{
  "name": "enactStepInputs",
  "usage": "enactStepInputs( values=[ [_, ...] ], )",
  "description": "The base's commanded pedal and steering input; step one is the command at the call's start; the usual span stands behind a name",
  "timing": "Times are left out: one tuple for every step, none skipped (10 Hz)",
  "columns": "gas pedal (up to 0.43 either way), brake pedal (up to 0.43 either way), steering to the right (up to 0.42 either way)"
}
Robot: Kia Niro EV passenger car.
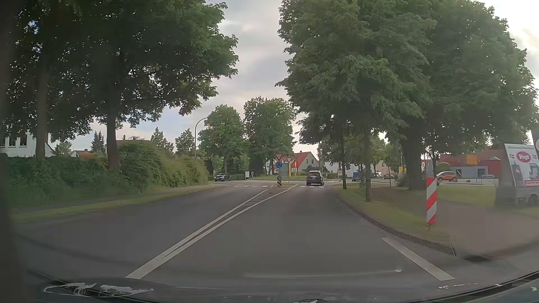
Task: Follow the waypoints while adhering to traffic rules and regulations
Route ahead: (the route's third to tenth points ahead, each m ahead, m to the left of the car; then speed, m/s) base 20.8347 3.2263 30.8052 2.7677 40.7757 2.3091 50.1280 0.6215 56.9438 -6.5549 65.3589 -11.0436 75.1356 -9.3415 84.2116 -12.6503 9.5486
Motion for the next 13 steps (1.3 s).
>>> enactStepInputs(
  values=[
    [0.098,0.0,0.019],
    [0.098,0.0,0.018],
    [0.098,0.0,0.018],
    [0.0,0.0,0.017],
    [0.0,0.0,0.017],
    [0.0,0.0,0.017],
    [0.0,0.0,0.017],
    [0.0,0.0,0.016],
    [0.079,0.0,0.016],
    [0.079,0.0,0.016],
    [0.087,0.0,0.015],
    [0.087,0.0,0.015],
    [0.087,0.0,0.015]
  ],
)
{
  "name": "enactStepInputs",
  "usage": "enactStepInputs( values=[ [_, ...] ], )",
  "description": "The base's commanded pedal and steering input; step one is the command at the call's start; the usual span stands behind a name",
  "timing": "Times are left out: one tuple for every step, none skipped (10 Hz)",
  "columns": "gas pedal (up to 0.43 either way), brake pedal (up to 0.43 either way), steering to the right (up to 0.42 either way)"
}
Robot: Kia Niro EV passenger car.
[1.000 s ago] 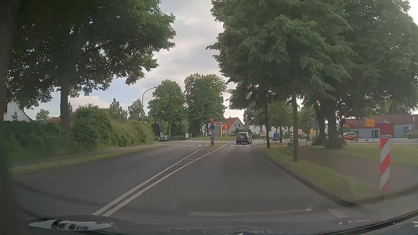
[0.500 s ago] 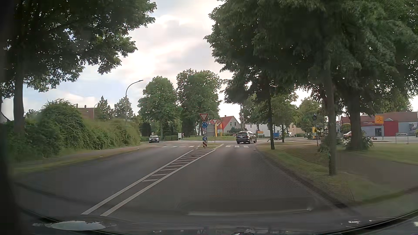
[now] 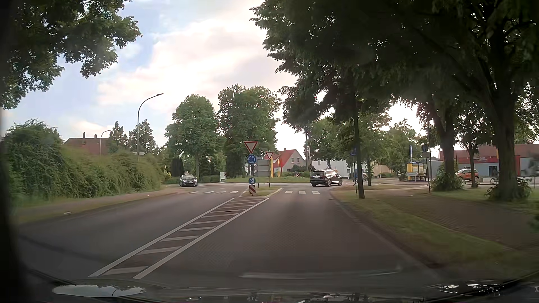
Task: Follow the waypoints while adhering to traffic rules and regulations
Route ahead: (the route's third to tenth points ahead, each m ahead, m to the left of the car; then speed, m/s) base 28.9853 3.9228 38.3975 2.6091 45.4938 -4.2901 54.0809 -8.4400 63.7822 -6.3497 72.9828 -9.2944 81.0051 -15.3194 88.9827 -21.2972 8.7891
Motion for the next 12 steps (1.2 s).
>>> enactStepInputs(
  values=[
    [0.087,0.0,0.015],
    [0.087,0.0,0.015],
    [0.087,0.0,0.014],
    [0.087,0.0,0.012],
    [0.098,0.0,0.01],
    [0.098,0.0,0.009],
    [0.098,0.0,0.009],
    [0.098,0.0,0.008],
    [0.098,0.0,0.007],
    [0.098,0.0,0.007],
    [0.087,0.0,0.007],
    [0.0,0.0,0.007]
  ],
)
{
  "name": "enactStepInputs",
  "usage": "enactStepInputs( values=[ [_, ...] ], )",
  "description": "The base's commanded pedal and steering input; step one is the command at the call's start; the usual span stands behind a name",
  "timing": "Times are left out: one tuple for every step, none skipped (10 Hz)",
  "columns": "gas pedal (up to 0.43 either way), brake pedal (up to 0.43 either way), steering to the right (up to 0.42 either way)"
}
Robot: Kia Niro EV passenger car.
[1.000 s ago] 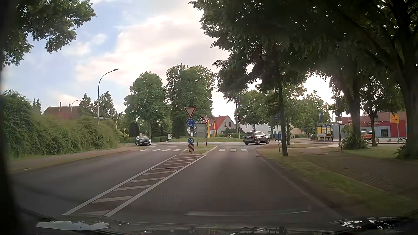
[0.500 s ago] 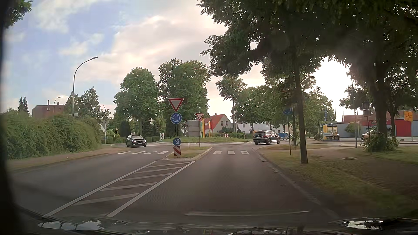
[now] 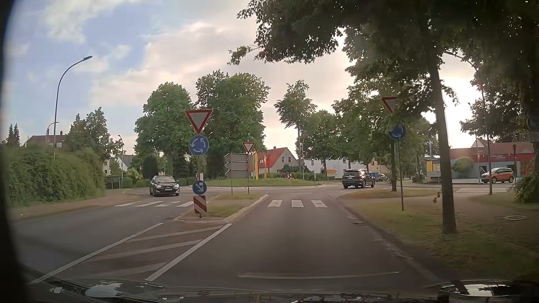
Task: Follow the waypoints while adhering to traffic rules and regulations
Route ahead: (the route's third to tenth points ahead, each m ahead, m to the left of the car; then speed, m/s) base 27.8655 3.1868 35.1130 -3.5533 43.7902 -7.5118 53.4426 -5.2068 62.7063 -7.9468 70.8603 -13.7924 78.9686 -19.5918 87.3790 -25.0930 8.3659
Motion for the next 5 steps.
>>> enactStepInputs(
  values=[
    [0.0,0.0,0.007],
    [0.0,0.0,0.007],
    [0.0,0.0,0.007],
    [0.0,0.0,0.006],
    [0.0,0.0,0.005]
  ],
)
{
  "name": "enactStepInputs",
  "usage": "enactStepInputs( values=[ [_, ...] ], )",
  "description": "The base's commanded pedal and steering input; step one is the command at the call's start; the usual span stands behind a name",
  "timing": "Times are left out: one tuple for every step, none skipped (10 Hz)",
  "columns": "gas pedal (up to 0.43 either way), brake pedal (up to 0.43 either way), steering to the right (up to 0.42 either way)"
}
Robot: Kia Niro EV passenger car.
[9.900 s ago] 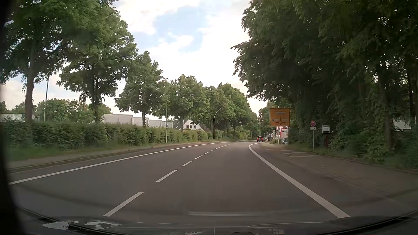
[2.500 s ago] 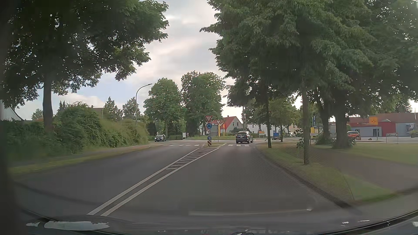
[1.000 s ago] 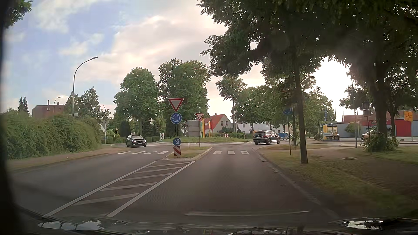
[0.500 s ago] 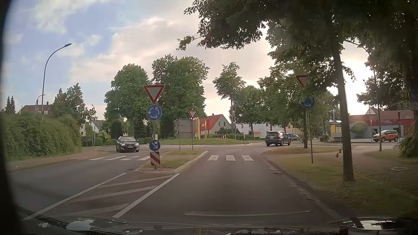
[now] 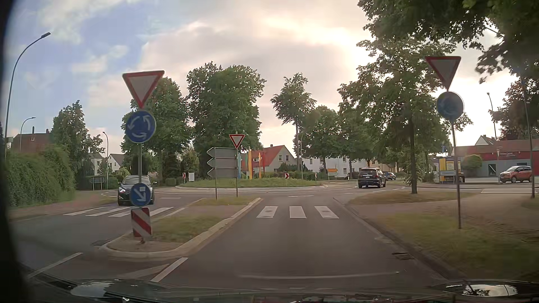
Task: Follow the waypoints while adhering to traffic rules and regulations
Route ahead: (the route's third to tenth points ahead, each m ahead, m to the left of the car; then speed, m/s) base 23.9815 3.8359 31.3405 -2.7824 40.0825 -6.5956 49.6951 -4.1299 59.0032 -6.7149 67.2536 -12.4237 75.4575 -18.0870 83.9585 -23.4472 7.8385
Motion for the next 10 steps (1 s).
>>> enactStepInputs(
  values=[
    [0.0,0.0,0.005],
    [0.0,0.0,0.005],
    [0.0,0.0,0.005],
    [0.0,0.0,0.005],
    [0.0,0.0,0.005],
    [0.0,0.0,0.005],
    [0.0,0.0,0.005],
    [0.0,0.0,0.005],
    [0.0,0.0,0.005],
    [0.0,0.0,0.004]
  ],
)
